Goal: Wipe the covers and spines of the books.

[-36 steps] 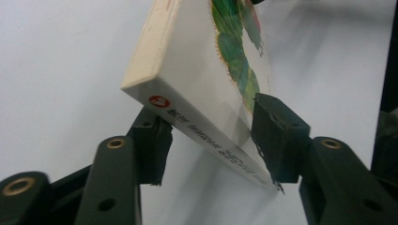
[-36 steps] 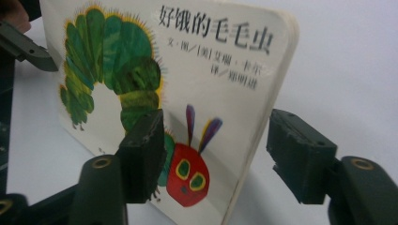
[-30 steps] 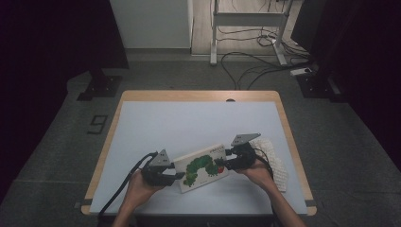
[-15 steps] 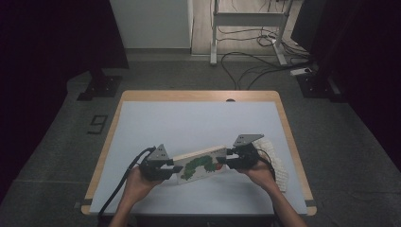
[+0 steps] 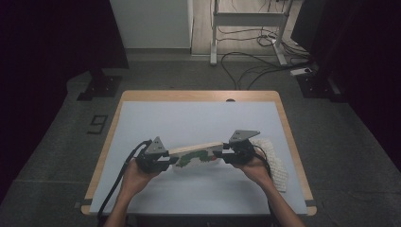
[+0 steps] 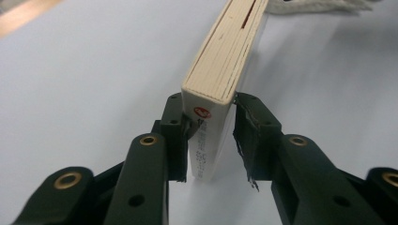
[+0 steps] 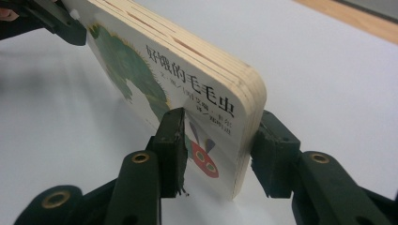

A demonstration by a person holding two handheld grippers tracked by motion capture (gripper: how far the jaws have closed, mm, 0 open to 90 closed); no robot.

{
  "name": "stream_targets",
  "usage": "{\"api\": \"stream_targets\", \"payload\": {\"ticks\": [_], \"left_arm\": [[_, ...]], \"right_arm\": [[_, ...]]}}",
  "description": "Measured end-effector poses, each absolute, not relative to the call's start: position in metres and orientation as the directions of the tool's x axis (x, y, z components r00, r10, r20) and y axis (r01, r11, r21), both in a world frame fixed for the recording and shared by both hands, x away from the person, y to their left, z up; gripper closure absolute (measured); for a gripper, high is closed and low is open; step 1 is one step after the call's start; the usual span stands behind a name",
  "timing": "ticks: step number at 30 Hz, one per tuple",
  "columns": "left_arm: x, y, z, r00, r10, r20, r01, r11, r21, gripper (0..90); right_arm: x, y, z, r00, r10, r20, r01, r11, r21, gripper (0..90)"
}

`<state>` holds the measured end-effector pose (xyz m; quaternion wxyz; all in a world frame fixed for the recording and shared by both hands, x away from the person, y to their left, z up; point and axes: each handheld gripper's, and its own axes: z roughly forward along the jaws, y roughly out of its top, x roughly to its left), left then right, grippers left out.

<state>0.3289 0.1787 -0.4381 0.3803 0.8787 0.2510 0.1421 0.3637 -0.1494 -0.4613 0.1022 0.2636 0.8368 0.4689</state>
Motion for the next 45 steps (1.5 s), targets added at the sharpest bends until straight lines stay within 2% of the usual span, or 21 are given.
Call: {"api": "stream_targets", "payload": {"ticks": [15, 32, 45], "left_arm": [[0.355, 0.191, -0.433, 0.785, 0.615, 0.074, 0.361, -0.55, 0.753, 62.6], [0.374, 0.194, -0.448, 0.747, 0.662, 0.064, 0.42, -0.545, 0.726, 60.7], [0.377, 0.197, -0.452, 0.75, 0.661, 0.028, 0.425, -0.513, 0.746, 59.6]], "right_arm": [[0.391, -0.129, -0.452, -0.821, 0.569, 0.033, 0.32, 0.413, 0.853, 56.9], [0.414, -0.112, -0.47, -0.786, 0.618, 0.032, 0.353, 0.406, 0.843, 54.3], [0.412, -0.114, -0.473, -0.766, 0.643, 0.004, 0.357, 0.419, 0.835, 43.8]]}}
